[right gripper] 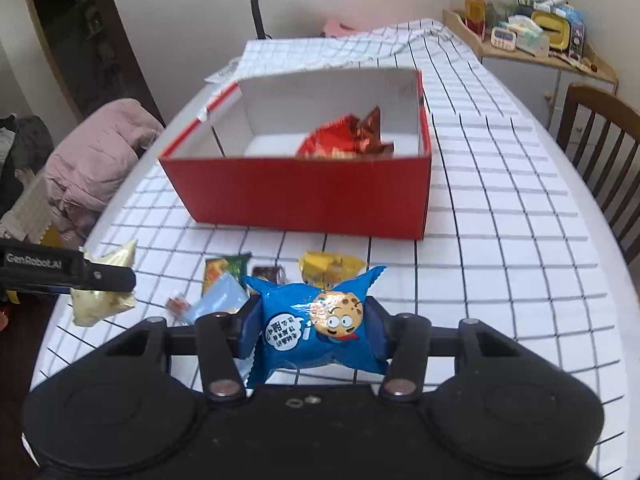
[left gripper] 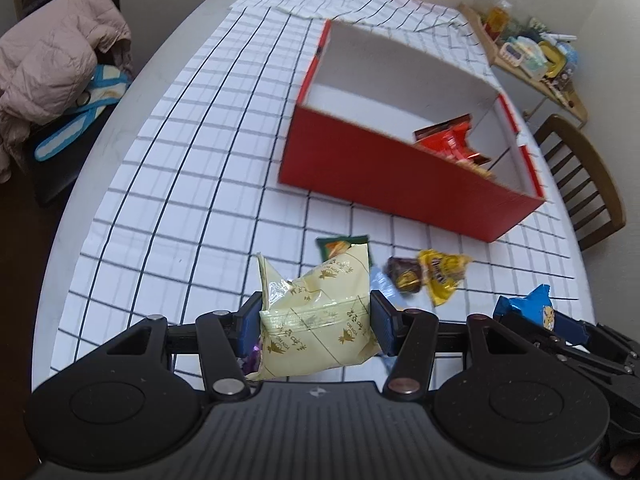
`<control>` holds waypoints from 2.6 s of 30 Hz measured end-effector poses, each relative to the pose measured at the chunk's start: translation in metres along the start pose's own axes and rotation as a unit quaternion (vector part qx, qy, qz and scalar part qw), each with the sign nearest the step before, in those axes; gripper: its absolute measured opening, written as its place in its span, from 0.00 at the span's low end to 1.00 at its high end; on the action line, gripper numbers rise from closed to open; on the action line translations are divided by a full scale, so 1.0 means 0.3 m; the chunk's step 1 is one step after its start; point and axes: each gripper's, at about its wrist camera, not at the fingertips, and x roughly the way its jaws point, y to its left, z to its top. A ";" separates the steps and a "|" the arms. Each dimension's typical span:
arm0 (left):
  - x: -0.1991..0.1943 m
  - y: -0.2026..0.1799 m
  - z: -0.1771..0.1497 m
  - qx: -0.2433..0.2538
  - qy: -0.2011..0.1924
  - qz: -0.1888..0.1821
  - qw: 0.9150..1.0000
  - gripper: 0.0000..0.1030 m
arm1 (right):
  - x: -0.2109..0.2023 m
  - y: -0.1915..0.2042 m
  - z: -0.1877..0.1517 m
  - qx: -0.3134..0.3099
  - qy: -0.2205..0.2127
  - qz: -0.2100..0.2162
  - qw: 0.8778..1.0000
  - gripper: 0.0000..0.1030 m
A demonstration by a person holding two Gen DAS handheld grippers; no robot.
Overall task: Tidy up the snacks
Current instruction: 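Carry both packets into the red box and open both tools to release them, then withdraw both tools from the box back toward the remaining snacks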
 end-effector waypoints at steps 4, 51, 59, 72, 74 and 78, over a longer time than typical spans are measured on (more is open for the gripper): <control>-0.039 -0.040 0.046 0.011 -0.014 -0.009 1.000 0.53 | -0.044 0.000 0.067 -0.012 -0.014 0.006 1.000 0.50; 0.401 -0.300 0.514 0.004 0.018 0.119 0.993 0.56 | 0.405 -0.113 0.546 -0.143 0.036 0.071 0.987 0.61; 0.375 -0.297 0.509 0.000 0.008 0.106 0.994 0.65 | 0.376 -0.117 0.546 -0.142 0.024 0.073 0.987 0.78; 0.209 -0.231 0.444 0.018 -0.031 0.079 0.996 0.69 | 0.230 -0.090 0.516 -0.112 -0.010 0.053 0.992 0.99; 0.166 -0.222 0.426 0.027 -0.041 0.071 0.996 0.69 | 0.189 -0.081 0.499 -0.107 -0.016 0.054 0.993 1.00; 0.078 -0.196 0.385 0.041 -0.059 0.051 0.996 0.69 | 0.096 -0.053 0.458 -0.103 -0.040 0.052 0.993 1.00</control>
